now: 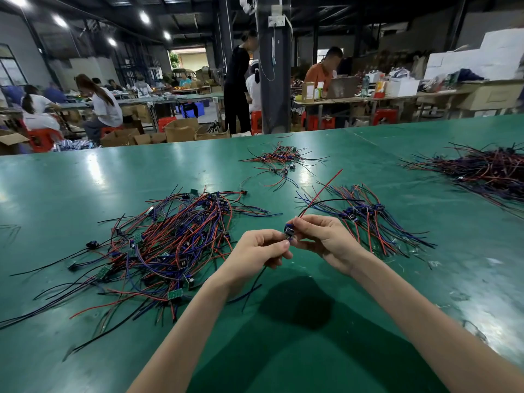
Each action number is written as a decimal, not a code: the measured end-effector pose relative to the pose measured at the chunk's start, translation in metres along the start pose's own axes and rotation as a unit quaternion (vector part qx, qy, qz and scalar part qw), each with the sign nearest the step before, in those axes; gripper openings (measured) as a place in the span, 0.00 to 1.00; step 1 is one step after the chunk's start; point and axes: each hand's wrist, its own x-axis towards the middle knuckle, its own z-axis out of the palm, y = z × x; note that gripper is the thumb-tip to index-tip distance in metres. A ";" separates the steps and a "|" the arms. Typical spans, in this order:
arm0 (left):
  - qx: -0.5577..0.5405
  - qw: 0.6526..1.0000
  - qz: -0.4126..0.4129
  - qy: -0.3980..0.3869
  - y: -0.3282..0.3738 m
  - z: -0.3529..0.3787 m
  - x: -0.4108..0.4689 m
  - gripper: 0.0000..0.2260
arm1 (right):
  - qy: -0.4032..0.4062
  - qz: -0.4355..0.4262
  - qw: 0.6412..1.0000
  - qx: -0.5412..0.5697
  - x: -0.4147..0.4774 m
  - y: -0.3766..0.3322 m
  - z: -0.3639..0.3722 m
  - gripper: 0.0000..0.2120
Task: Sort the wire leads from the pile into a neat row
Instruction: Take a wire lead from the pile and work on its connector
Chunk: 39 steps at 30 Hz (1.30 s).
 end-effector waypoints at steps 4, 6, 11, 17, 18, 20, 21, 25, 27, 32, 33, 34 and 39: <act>0.006 0.999 -0.038 -0.023 0.000 0.000 -0.001 0.08 | 0.007 0.037 0.999 0.030 0.001 0.000 0.001 0.08; 0.008 0.998 -0.061 -0.034 0.000 0.001 -0.001 0.08 | 0.013 0.061 0.998 0.016 0.000 0.001 0.001 0.08; -0.012 0.991 -0.115 -0.066 -0.002 0.001 -0.002 0.07 | 0.044 0.085 0.994 -0.045 0.001 0.005 0.000 0.05; -0.015 0.994 -0.109 0.021 -0.005 0.001 0.005 0.06 | 0.040 0.080 0.990 -0.105 0.002 0.008 -0.001 0.05; -0.017 0.994 -0.102 0.035 -0.006 0.001 0.006 0.06 | 0.031 0.079 0.990 -0.117 0.003 0.009 -0.001 0.05; -0.021 0.994 -0.093 0.061 -0.009 0.001 0.008 0.06 | 0.018 0.069 0.989 -0.133 0.003 0.010 -0.001 0.06; -0.023 0.993 -0.089 0.075 -0.010 0.001 0.009 0.06 | 0.013 0.063 0.988 -0.140 0.003 0.010 -0.001 0.06; -0.018 0.991 -0.069 0.111 -0.014 -0.002 0.011 0.04 | -0.012 0.051 0.981 -0.188 0.002 0.015 0.000 0.05; -0.011 0.992 -0.062 0.109 -0.015 -0.003 0.010 0.04 | -0.034 0.052 0.976 -0.209 0.001 0.017 0.002 0.05; -0.005 0.993 -0.050 0.111 -0.017 -0.004 0.010 0.02 | -0.061 0.052 0.969 -0.231 -0.002 0.020 0.005 0.03; -0.009 0.992 -0.051 0.114 -0.018 -0.004 0.010 0.02 | -0.064 0.051 0.968 -0.235 -0.002 0.020 0.005 0.02; -0.011 0.992 -0.052 0.117 -0.019 -0.005 0.010 0.02 | -0.067 0.048 0.967 -0.240 -0.003 0.020 0.006 0.02; 0.009 0.992 -0.024 0.121 -0.023 -0.005 0.010 0.03 | -0.074 0.042 0.960 -0.266 -0.004 0.022 0.007 0.06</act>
